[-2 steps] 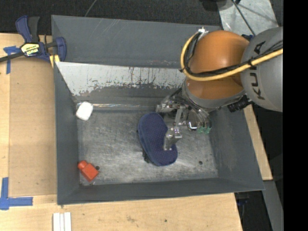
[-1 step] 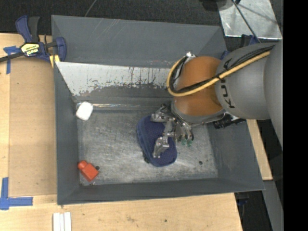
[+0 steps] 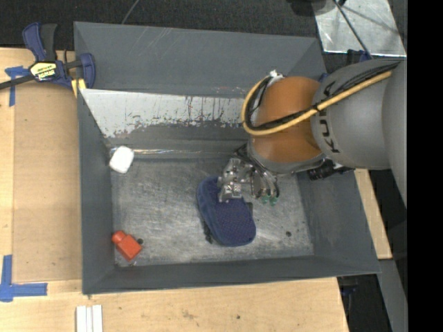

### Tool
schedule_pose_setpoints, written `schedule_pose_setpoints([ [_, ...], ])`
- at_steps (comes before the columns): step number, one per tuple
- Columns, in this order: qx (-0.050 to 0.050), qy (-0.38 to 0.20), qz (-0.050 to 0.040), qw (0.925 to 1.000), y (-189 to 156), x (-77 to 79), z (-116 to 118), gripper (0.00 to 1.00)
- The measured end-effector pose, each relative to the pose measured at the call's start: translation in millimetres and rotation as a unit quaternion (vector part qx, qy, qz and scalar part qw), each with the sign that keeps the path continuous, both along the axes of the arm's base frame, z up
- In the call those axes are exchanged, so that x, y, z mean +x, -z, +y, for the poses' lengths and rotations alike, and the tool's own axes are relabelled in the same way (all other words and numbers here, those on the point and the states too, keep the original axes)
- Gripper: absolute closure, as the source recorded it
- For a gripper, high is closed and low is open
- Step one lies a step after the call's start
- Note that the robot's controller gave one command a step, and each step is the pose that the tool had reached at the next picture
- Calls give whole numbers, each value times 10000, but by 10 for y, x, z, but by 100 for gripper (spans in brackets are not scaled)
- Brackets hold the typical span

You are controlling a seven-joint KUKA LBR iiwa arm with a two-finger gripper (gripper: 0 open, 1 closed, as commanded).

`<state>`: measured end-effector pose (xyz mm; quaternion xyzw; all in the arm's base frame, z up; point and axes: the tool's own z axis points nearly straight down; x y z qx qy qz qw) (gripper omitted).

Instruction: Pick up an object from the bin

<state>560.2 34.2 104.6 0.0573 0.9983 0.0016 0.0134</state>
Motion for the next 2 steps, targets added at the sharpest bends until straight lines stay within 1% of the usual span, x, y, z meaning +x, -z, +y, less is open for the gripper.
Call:
schedule_pose_setpoints([
  [1,0,331,86,9994,-675,-40,-3,100],
  [2,-4,330,121,9994,-628,-57,-3,0],
])
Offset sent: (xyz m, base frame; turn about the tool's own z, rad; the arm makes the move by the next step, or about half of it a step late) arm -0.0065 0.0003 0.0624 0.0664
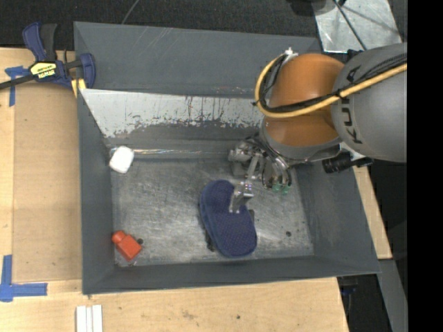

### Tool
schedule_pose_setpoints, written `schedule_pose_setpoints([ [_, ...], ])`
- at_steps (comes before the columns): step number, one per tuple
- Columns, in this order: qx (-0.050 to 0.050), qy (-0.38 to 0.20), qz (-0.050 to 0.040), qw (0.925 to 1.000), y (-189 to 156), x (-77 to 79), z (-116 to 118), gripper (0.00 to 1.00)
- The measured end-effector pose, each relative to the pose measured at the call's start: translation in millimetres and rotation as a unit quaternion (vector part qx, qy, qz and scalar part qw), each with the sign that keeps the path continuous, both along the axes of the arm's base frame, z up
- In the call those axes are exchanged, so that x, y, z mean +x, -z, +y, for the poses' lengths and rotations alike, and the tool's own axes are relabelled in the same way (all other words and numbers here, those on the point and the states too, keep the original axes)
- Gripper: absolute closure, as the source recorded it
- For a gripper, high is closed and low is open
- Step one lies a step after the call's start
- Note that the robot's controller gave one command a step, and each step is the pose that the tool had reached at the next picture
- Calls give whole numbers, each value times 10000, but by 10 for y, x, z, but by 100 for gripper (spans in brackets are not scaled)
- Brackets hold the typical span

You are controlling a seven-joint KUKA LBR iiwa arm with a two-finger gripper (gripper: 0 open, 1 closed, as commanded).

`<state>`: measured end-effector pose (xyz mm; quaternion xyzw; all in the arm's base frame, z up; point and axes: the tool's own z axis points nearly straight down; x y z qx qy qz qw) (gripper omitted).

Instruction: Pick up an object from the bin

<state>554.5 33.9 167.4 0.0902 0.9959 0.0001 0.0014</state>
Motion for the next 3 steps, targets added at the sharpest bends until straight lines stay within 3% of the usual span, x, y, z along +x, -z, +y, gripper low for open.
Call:
schedule_pose_setpoints([
  [1,11,538,21,9985,857,-71,-33,0],
  [2,13,528,37,9986,821,-72,-29,100],
  [3,5,609,-43,9981,-378,2,-120,100],
])
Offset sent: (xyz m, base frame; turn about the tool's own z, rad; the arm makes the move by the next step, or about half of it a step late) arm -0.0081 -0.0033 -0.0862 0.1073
